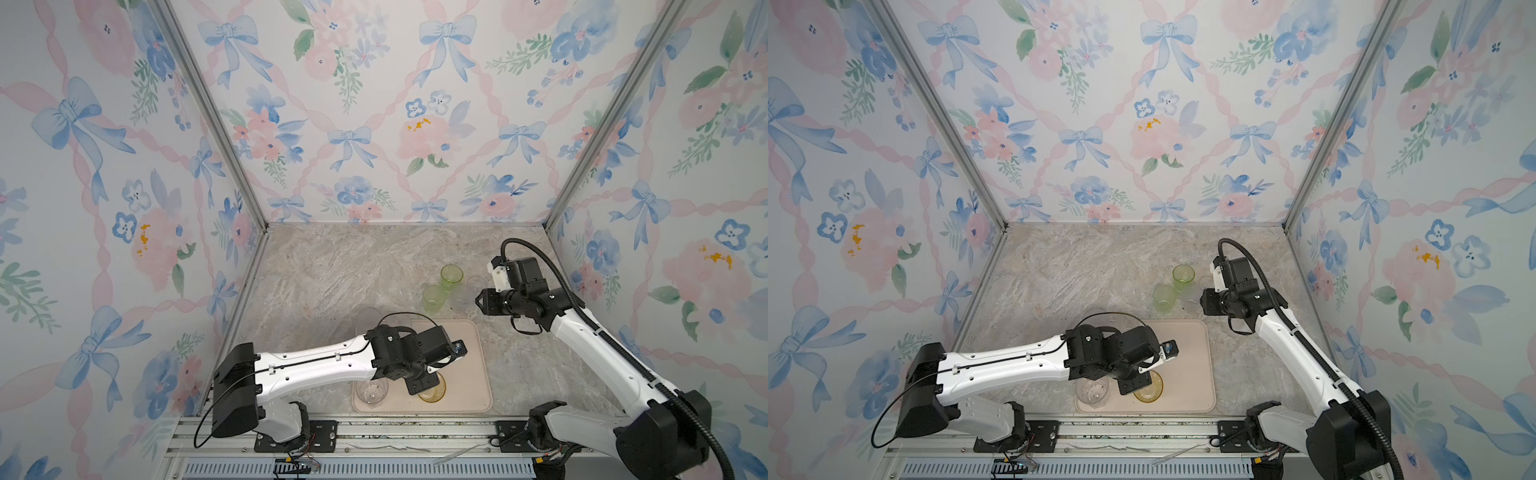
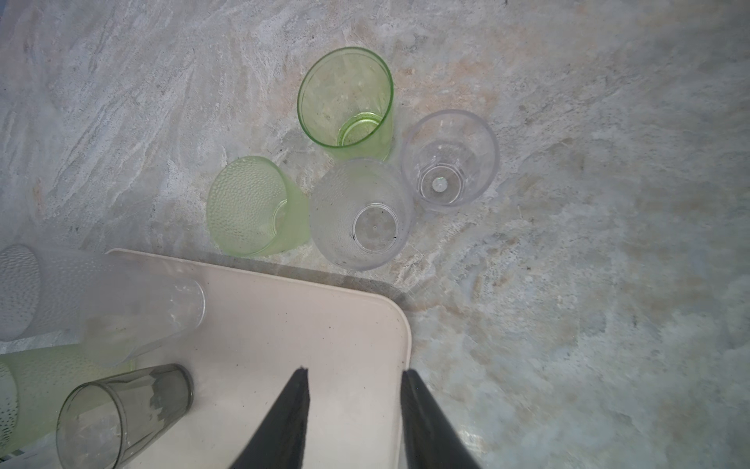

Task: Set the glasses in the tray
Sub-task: 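Lower the yellow glass onto the tray edge nearest the robot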

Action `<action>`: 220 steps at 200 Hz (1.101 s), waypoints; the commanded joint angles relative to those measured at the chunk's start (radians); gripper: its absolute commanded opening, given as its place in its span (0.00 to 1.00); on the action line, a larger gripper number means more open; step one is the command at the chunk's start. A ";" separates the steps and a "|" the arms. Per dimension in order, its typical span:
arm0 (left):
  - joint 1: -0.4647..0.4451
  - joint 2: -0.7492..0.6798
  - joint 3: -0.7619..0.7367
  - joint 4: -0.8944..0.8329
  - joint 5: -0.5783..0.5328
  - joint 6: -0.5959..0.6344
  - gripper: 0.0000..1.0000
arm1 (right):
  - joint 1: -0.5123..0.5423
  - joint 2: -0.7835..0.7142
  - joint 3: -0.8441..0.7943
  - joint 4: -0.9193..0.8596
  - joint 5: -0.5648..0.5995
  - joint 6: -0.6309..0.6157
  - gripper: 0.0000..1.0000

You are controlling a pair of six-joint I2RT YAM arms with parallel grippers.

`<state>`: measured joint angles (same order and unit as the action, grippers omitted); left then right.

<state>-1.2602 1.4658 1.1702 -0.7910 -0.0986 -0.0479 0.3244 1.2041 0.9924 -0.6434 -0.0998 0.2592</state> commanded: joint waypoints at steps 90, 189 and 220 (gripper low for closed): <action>0.027 0.025 -0.125 0.028 -0.055 -0.091 0.00 | 0.019 0.019 -0.018 -0.013 0.005 0.011 0.41; 0.065 0.000 -0.159 0.054 -0.042 -0.080 0.02 | 0.037 0.065 0.014 -0.016 0.006 0.010 0.41; 0.065 -0.014 -0.161 0.052 -0.038 -0.081 0.07 | 0.047 0.082 0.026 -0.019 0.000 0.010 0.41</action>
<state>-1.2022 1.4742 1.0286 -0.7307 -0.1436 -0.1322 0.3527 1.2671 0.9844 -0.6498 -0.0971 0.2626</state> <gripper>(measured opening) 0.057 0.408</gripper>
